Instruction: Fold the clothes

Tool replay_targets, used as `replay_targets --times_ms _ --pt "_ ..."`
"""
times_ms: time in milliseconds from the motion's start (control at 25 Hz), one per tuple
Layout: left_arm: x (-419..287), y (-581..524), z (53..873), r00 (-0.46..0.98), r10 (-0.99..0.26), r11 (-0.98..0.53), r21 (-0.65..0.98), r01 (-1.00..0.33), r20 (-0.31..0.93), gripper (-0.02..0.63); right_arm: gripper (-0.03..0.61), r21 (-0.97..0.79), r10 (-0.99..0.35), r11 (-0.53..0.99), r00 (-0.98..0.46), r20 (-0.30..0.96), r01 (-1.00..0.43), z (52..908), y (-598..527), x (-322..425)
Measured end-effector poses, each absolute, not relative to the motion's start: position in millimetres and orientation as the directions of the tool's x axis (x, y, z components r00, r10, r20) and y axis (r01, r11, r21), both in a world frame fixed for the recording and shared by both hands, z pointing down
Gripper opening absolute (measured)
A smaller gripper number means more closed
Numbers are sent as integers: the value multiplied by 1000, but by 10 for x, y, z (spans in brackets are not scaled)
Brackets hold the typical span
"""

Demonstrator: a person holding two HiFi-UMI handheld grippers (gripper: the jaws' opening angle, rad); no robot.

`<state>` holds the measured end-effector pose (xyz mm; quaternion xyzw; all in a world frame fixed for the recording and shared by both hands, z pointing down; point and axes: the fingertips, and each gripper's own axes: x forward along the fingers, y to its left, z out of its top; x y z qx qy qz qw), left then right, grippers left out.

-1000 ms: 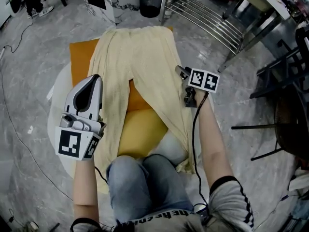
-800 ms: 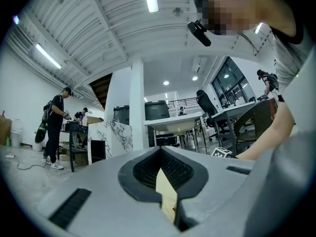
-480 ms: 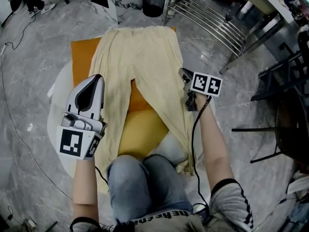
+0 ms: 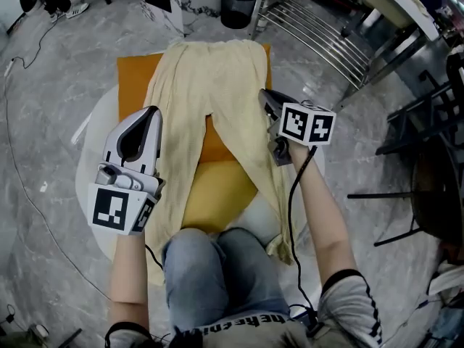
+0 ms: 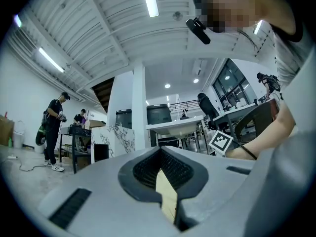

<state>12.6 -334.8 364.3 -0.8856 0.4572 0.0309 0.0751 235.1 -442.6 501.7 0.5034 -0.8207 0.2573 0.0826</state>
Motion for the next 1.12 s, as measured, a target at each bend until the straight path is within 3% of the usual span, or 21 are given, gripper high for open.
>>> replay_targets --times_ms 640,1120 --pt "-616 -3150 3542 517 -840 -511 -80 -856 -164 3 12 -352 -736 495 -599 317 -794 4432 -4473 581" --pt "-1021 -3075 3590 477 -863 -471 -73 -879 -167 3 12 -345 -663 553 -652 369 -758 4699 -4611 -584"
